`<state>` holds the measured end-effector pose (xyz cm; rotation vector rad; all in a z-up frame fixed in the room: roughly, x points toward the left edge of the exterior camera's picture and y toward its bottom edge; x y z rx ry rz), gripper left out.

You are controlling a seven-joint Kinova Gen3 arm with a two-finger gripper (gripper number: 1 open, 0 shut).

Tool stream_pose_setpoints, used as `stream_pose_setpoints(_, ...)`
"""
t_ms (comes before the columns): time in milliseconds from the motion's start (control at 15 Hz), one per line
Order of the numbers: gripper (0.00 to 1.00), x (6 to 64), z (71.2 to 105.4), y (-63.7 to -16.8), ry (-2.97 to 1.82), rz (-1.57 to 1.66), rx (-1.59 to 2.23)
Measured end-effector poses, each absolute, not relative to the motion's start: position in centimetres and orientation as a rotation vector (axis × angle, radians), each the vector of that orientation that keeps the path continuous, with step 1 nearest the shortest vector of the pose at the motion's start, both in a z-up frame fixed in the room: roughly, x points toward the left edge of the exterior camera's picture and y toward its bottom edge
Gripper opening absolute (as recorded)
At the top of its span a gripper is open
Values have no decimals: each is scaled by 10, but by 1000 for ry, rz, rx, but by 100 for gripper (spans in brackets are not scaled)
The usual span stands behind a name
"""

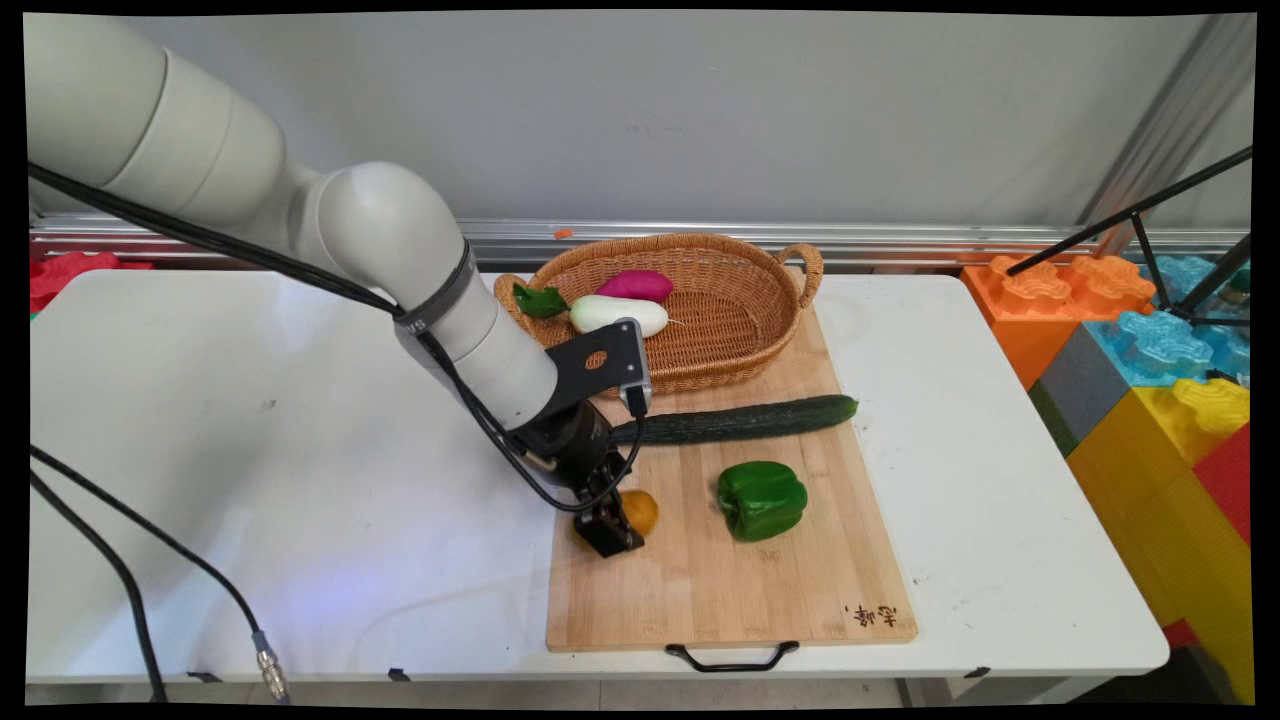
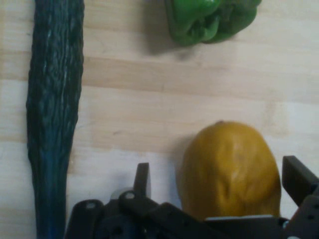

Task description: Place the picked object on the cutting board

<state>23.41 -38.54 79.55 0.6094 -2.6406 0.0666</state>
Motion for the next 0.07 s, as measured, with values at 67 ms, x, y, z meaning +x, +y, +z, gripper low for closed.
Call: stream_pose_setpoints(67, 100, 234, 795, -384, -2639, 68, 606)
